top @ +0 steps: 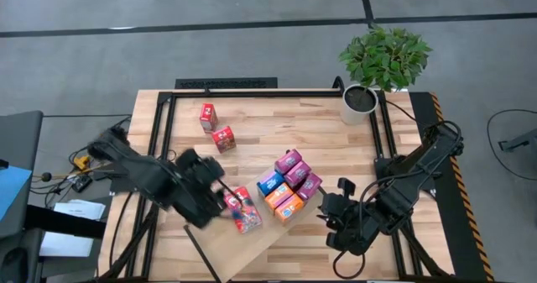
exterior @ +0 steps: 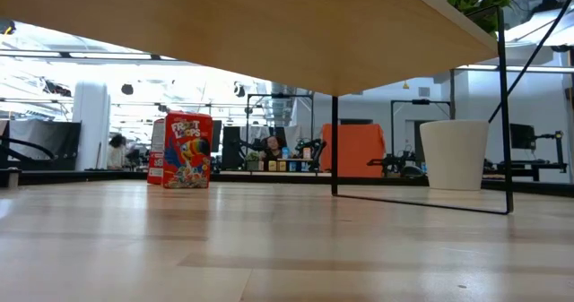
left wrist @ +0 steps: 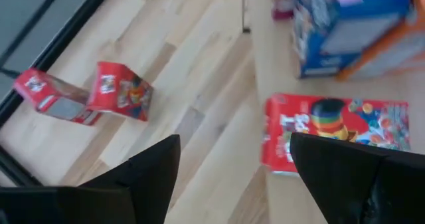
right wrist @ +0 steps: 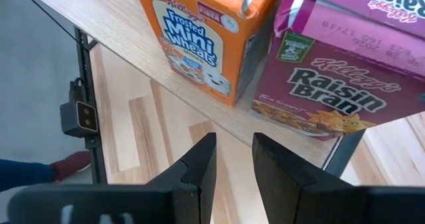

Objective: Stack cereal on shelf
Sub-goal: Remove the red cereal box from the shelf

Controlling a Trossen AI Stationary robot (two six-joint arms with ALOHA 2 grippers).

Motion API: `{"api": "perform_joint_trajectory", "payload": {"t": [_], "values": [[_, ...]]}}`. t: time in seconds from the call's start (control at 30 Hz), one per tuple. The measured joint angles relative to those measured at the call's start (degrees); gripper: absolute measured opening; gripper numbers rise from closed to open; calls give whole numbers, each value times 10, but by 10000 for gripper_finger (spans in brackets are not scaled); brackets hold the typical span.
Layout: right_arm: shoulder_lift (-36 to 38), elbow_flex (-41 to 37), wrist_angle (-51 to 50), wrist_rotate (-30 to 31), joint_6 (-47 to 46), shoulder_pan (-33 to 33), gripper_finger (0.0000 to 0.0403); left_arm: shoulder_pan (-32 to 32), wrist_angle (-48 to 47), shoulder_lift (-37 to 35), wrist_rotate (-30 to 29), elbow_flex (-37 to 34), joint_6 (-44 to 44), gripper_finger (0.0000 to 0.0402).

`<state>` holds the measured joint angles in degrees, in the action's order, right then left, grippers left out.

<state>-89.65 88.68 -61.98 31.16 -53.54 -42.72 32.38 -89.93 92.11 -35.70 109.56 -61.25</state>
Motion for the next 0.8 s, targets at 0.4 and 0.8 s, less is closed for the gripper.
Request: {"api": "perform_joint_trajectory", "payload": {"t": [0.4,0.8], "values": [[0,0,14,3,0,6,150,-86,319,-284,105,-378,-3,327],[0,0,59,4,0,5,119,-170,754,-435,243,-734,8,328]]}}
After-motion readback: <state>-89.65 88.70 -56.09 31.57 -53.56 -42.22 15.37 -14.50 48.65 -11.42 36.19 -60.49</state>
